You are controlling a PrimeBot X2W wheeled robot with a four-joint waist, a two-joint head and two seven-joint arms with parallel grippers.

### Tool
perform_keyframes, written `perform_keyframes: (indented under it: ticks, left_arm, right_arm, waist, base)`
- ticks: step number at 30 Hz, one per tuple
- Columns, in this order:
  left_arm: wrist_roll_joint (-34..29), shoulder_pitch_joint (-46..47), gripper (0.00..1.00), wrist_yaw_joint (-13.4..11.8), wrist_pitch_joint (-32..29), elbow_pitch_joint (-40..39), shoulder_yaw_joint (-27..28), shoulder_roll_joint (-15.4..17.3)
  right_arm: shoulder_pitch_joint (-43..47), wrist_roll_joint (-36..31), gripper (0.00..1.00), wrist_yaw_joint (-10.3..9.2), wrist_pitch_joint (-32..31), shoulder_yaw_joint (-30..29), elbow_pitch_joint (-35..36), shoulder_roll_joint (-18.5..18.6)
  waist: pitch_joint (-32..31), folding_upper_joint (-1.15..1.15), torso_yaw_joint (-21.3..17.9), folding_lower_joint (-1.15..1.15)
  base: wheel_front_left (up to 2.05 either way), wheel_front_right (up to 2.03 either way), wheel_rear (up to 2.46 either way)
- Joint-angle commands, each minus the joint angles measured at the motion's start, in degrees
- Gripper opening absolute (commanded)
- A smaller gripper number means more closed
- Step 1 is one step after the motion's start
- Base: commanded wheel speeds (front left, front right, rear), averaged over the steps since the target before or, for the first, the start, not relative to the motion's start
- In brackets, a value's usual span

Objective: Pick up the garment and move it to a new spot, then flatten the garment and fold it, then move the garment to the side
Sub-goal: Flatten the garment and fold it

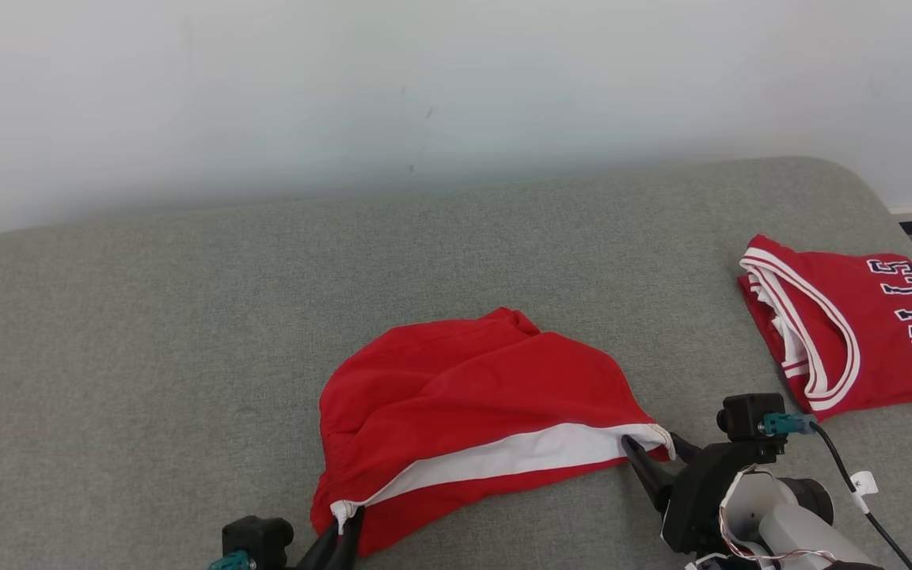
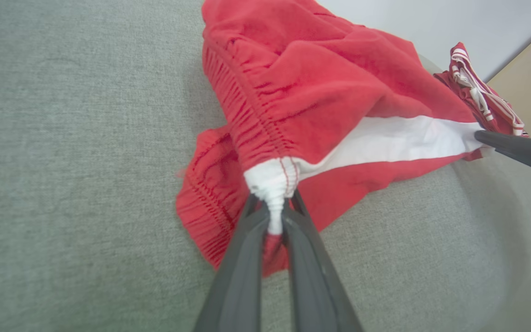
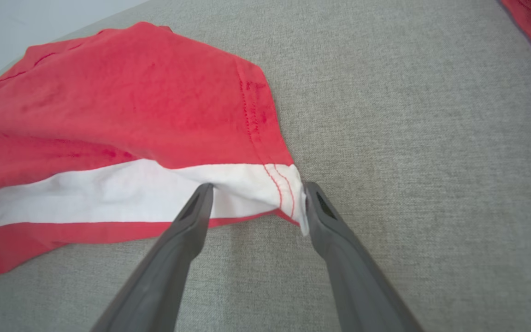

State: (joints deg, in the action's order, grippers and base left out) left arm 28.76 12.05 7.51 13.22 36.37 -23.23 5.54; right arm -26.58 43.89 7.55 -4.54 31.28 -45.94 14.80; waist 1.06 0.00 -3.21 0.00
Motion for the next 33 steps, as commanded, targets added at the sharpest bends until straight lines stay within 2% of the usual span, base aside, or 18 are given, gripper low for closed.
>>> perform_keyframes:
  ticks: [1,6,7,8,10,11,12,13,14,23,28,33]
  left_arm:
    - [0.54,0.16,0.00,-0.12,0.42,-0.23,-0.06,0.38]
    - [0.72,0.76,0.00,-0.12,-0.04,-0.50,-0.34,0.67]
    - [0.77,0.87,0.00,-0.15,-0.09,-0.54,-0.40,0.69]
    - [0.82,1.00,0.00,-0.24,-0.11,-0.59,-0.42,0.73]
    - [0.97,1.25,0.00,-0.31,-0.11,-0.76,-0.40,0.82]
    - [0.99,1.29,0.00,-0.30,-0.10,-0.79,-0.40,0.88]
    - [0.97,1.31,0.00,-0.37,-0.07,-0.81,-0.36,0.93]
    - [0.97,1.31,0.00,-0.37,-0.07,-0.81,-0.36,0.93]
    - [1.00,1.34,0.00,-0.44,0.01,-0.91,-0.27,0.99]
    - [4.44,3.02,0.00,-0.46,0.70,-4.42,1.38,-0.03]
    - [7.33,6.78,0.00,-0.18,0.00,-8.57,1.42,-0.81]
    - [9.60,10.89,0.00,-0.27,-1.11,-11.98,2.15,-1.30]
  right_arm:
    - [-0.55,1.15,1.00,-0.15,-0.37,0.40,-0.20,-0.11]
    - [-1.90,2.76,1.00,-0.15,-0.36,2.16,-0.51,-0.37]
    - [-2.12,3.08,0.90,-0.15,0.21,2.48,-0.09,-0.45]
    - [-2.26,3.60,0.60,-0.15,0.61,2.60,0.10,-0.43]
    - [-2.32,4.29,0.34,-0.15,1.06,3.26,0.41,-0.12]
    - [-2.38,4.48,0.25,-0.15,1.29,3.68,0.63,0.11]
    - [-2.36,4.72,0.11,-0.15,1.56,4.02,0.73,0.32]
    - [-2.36,4.72,0.11,-0.15,1.56,4.02,0.73,0.32]
    - [-2.39,4.65,0.00,-0.15,2.22,4.24,0.90,0.67]
    - [-3.34,4.17,0.00,-0.15,6.43,5.02,3.90,3.83]
    - [-4.08,3.49,0.00,-0.15,9.05,1.86,8.97,7.43]
    - [-4.48,0.80,0.00,-0.15,8.83,-2.08,15.08,10.10]
  waist:
    - [0.17,0.00,0.00,0.00]
    - [0.86,0.00,0.42,0.00]
    - [0.96,0.00,0.49,0.00]
    - [1.05,0.00,0.54,0.00]
    - [1.16,0.00,0.62,0.00]
    - [1.15,0.00,0.65,0.00]
    - [1.09,0.00,0.66,0.00]
    - [1.09,0.00,0.66,0.00]
    - [1.00,0.00,0.67,0.00]
    - [-0.52,0.00,1.70,0.00]
    - [-1.61,0.00,3.81,0.00]
    - [-2.13,0.00,4.85,0.00]
  base:
    - [0.00,0.00,0.00]
    - [0.00,0.00,0.00]
    - [0.00,0.00,0.00]
    - [0.00,0.00,0.00]
    - [0.00,0.00,0.00]
    - [0.00,0.00,0.00]
    - [0.00,0.00,0.00]
    - [0.00,0.00,0.00]
    - [0.00,0.00,0.00]
    - [0.00,0.00,0.00]
    - [0.00,0.00,0.00]
    - [0.00,0.00,0.00]
